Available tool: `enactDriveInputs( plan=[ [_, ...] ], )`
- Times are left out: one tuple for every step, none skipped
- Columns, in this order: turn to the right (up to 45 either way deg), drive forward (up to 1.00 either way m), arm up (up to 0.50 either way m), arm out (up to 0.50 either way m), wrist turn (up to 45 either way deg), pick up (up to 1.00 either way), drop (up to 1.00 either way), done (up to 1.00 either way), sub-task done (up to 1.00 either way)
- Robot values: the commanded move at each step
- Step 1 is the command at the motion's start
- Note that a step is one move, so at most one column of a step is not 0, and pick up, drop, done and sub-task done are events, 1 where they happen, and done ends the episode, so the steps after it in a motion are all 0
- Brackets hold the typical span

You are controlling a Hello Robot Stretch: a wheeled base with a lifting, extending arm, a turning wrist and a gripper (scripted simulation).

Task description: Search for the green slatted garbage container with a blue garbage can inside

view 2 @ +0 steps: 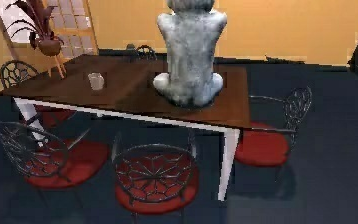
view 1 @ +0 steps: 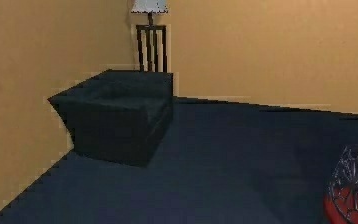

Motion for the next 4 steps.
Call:
enactDriveInputs(
  plan=[
    [0.0, 0.8, 0.0, 0.0, 0.0, 0.0, 0.0, 0.0, 0.0],
    [33.0, 0.0, 0.0, 0.0, 0.0, 0.0, 0.0, 0.0, 0.0],
    [0.0, 0.8, 0.0, 0.0, 0.0, 0.0, 0.0, 0.0, 0.0],
    [39.0, 0.0, 0.0, 0.0, 0.0, 0.0, 0.0, 0.0, 0.0]
  ],
)
